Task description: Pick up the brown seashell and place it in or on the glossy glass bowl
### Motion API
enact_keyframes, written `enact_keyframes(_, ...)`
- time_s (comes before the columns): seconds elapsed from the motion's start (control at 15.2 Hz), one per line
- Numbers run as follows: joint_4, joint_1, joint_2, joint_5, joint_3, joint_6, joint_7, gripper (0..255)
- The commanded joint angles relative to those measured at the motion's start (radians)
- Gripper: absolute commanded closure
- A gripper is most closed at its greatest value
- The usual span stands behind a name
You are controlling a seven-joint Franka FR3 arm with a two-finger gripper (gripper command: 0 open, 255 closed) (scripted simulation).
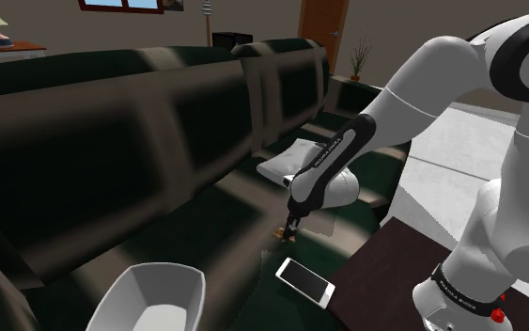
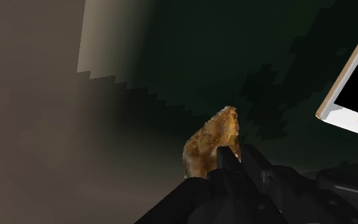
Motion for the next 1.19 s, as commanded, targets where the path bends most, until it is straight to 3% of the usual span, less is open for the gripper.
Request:
enact_keyframes(0.0,-0.016,0.013,-0.026,-0.035,-0.016,-0.027,0.032,255)
enact_keyframes(0.07,-0.021,0.019,-0.043,-0.055,-0.025,-0.039,0.050,255)
enact_keyframes(0.13,-0.015,0.010,-0.026,-0.030,-0.014,-0.023,0.026,255)
enact_keyframes(0.2,-0.015,0.010,-0.026,-0.030,-0.014,-0.023,0.026,0)
enact_keyframes(0.33,0.013,0.274,-0.056,-0.655,-0.291,-0.081,0.542,0)
enact_keyframes(0.4,0.025,0.343,-0.056,-0.718,-0.357,-0.102,0.594,0)
enact_keyframes(0.86,0.051,0.319,0.070,-0.620,-0.318,-0.005,0.521,0)
enact_keyframes(1.12,0.051,0.318,0.070,-0.621,-0.317,-0.005,0.522,0)
